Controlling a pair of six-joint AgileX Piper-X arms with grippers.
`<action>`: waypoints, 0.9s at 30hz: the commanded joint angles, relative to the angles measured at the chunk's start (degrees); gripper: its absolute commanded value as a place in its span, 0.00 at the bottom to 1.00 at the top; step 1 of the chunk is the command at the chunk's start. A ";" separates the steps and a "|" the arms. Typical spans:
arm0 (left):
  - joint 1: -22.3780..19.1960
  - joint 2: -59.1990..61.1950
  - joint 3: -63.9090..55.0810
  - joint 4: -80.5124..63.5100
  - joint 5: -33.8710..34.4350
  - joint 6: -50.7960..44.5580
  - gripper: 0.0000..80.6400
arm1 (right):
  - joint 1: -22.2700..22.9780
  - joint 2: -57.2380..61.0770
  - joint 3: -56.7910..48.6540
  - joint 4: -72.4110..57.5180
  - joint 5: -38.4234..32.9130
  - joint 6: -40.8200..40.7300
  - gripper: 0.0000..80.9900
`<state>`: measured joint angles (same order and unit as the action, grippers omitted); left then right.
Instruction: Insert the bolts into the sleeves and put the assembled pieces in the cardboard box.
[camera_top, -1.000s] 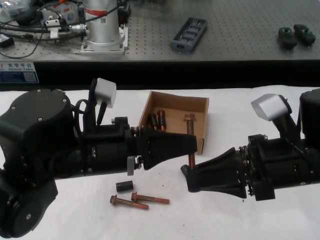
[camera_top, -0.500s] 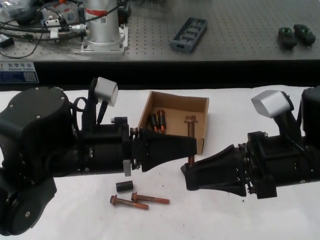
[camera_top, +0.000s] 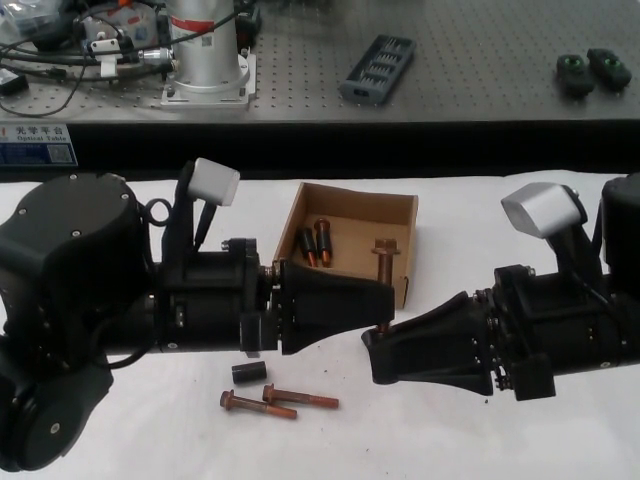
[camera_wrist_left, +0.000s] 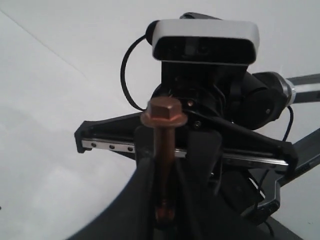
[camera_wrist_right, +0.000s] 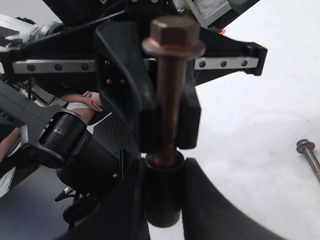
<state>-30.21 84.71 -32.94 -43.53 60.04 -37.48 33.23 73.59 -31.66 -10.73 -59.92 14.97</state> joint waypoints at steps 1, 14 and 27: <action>-0.47 -0.05 -0.21 0.14 1.97 2.58 0.01 | -0.38 0.11 -0.75 -2.02 1.43 0.03 0.04; -0.47 -0.05 -0.21 0.14 -5.80 3.13 0.36 | -0.49 0.11 -0.75 -4.15 2.99 0.92 0.04; -0.47 -0.05 -0.47 -9.32 -15.88 0.99 0.55 | -0.72 0.11 -0.75 -4.16 2.97 1.74 0.04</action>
<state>-30.62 84.71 -32.84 -48.78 47.28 -35.16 33.07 73.59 -31.66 -13.62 -56.74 16.27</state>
